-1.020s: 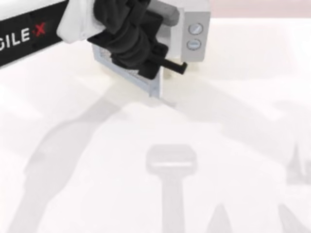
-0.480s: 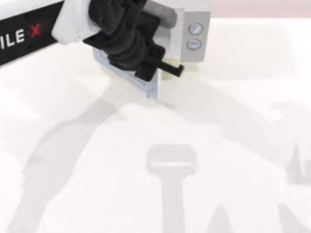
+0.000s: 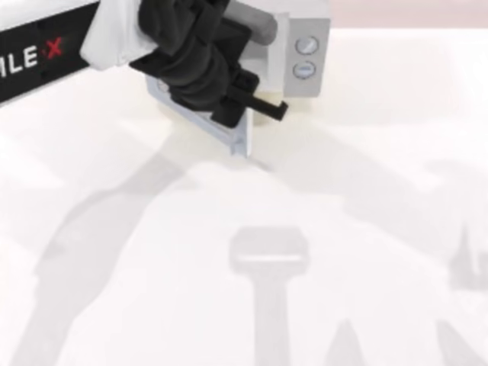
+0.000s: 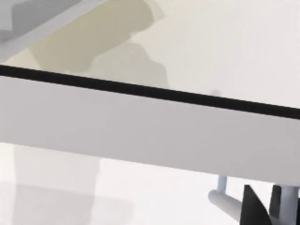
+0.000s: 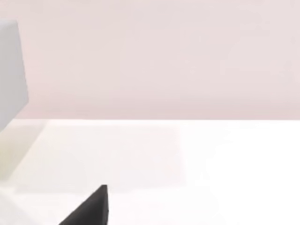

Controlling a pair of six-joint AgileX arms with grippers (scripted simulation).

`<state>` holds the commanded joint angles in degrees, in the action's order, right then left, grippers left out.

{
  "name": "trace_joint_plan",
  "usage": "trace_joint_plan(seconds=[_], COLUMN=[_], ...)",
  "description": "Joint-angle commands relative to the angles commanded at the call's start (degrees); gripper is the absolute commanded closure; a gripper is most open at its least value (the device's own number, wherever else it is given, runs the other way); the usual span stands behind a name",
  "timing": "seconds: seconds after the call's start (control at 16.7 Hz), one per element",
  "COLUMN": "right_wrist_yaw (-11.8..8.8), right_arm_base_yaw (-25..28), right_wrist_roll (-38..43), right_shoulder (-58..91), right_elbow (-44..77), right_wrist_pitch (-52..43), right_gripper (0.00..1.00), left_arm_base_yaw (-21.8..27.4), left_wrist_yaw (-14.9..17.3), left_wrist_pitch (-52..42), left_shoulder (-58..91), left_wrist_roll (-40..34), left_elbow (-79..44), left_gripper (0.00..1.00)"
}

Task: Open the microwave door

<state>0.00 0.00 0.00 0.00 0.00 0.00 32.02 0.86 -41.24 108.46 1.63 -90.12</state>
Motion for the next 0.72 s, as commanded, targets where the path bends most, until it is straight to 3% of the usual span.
trace_joint_plan(seconds=[0.72], right_wrist_yaw=[0.0], right_arm_base_yaw=[0.0], right_wrist_roll=[0.0], right_shoulder=[0.0], right_elbow=[0.0], right_wrist_pitch=[0.0], right_gripper=[0.0], left_arm_base_yaw=[0.26], left_wrist_yaw=[0.5], left_wrist_pitch=[-0.01], left_shoulder=[-0.05], left_wrist_roll=[-0.04], left_elbow=[0.17], left_gripper=[1.0])
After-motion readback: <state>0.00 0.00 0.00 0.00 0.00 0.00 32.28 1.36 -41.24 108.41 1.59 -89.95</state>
